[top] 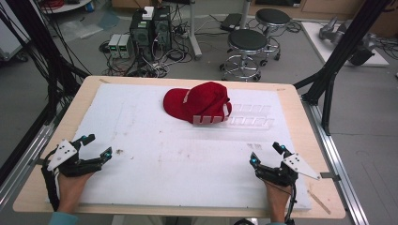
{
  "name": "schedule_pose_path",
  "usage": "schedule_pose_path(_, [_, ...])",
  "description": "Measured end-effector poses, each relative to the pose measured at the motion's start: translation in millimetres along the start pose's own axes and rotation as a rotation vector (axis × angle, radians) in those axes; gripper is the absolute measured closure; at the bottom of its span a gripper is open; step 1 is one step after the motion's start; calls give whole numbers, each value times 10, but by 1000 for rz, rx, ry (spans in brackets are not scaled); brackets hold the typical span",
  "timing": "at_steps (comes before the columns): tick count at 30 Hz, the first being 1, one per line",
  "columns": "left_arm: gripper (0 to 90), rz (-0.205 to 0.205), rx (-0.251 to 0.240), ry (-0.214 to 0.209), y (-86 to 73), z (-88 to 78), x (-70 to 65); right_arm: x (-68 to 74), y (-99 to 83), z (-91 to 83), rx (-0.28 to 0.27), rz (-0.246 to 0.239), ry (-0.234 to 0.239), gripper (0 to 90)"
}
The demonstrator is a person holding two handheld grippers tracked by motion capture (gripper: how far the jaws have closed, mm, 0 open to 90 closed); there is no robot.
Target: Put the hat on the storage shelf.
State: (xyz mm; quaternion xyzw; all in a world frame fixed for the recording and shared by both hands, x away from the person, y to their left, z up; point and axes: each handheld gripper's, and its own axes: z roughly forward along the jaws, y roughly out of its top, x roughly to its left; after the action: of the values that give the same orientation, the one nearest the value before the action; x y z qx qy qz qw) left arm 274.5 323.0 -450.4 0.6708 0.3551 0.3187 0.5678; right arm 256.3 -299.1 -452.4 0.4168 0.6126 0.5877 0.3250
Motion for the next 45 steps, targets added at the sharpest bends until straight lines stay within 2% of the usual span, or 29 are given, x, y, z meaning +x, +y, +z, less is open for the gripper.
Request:
schedule_pose_path(17, [150, -17, 10, -1, 3, 8, 22, 9, 1, -1, 4, 1, 1, 28])
schedule_pose_path(19, [150, -22, 10, 1, 4, 12, 23, 14, 0, 3, 1, -15, -4, 28])
schedule_pose_path(26, [150, -24, 11, 4, 5, 11, 23, 27, 6, 11, 10, -22, -8, 28])
schedule_pose_path(32, [150, -27, 10, 8, 4, 7, 29, 9, 45, 54, 57, -18, 1, 28])
schedule_pose_path(37, [150, -30, 12, 10, 5, 12, 28, 7, 191, 103, 74, -48, -2, 28])
schedule_pose_path(38, [150, -32, 11, 11, 5, 12, 29, 7, 284, 138, 90, -59, 4, 28])
schedule_pose_path(39, [150, -36, 8, 11, 4, 13, 29, 7, 284, 138, 90, -59, 4, 28])
schedule_pose_path(45, [150, -39, 9, 11, 4, 12, 31, 11, 639, 332, 123, -108, 26, 28])
